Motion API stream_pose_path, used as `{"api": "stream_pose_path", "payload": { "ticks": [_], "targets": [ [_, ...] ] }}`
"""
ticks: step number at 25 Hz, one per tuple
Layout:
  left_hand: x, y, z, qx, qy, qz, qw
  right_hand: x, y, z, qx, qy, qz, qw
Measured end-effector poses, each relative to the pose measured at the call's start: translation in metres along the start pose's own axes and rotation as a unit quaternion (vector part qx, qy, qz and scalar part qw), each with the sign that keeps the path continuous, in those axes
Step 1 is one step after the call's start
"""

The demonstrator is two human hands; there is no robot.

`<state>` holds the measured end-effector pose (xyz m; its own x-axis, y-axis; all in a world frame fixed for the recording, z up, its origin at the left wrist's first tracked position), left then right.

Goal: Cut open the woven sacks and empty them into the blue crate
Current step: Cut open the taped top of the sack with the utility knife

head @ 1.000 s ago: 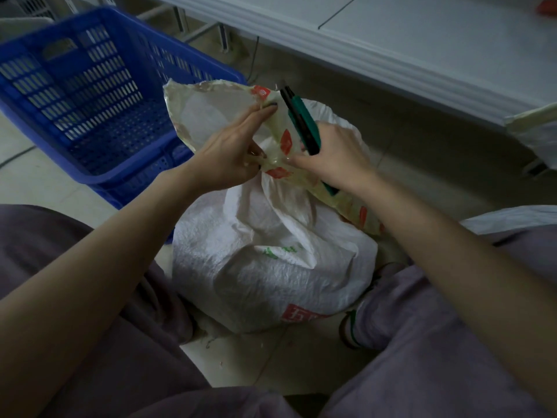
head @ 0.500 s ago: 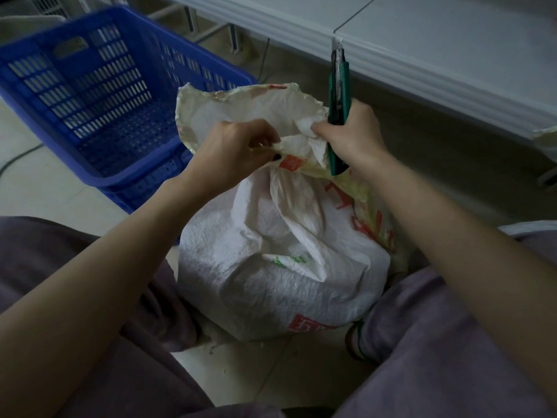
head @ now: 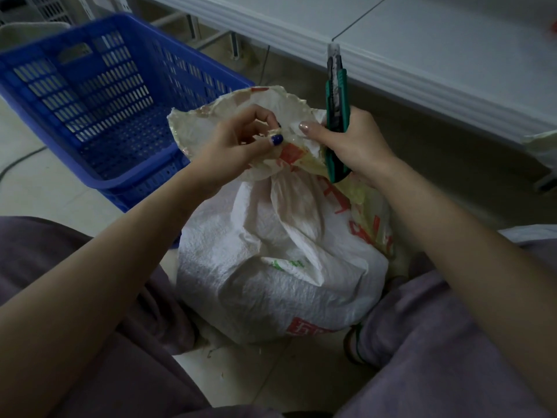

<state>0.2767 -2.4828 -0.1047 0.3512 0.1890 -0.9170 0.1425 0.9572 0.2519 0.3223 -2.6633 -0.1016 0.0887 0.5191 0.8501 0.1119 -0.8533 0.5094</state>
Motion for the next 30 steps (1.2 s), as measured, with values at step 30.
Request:
{"api": "stream_pose_path", "payload": {
  "ticks": [30],
  "targets": [
    [-0.021,-0.014,0.023,0.086,-0.212,0.479,0.848,0.014,0.029,-0.012,0.004,0.018,-0.02,1.0]
  ]
}}
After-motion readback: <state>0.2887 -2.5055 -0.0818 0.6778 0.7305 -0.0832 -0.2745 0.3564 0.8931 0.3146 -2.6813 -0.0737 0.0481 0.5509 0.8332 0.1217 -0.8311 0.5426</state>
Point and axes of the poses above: each hand's wrist, its own z-axis towards the middle knuckle, its own y-axis out of the back of the hand, x = y × z, the point moved 3 cm from there along z, towards the middle knuckle, and after that the axes turned 12 degrees about -y, right-handed, at the moved point
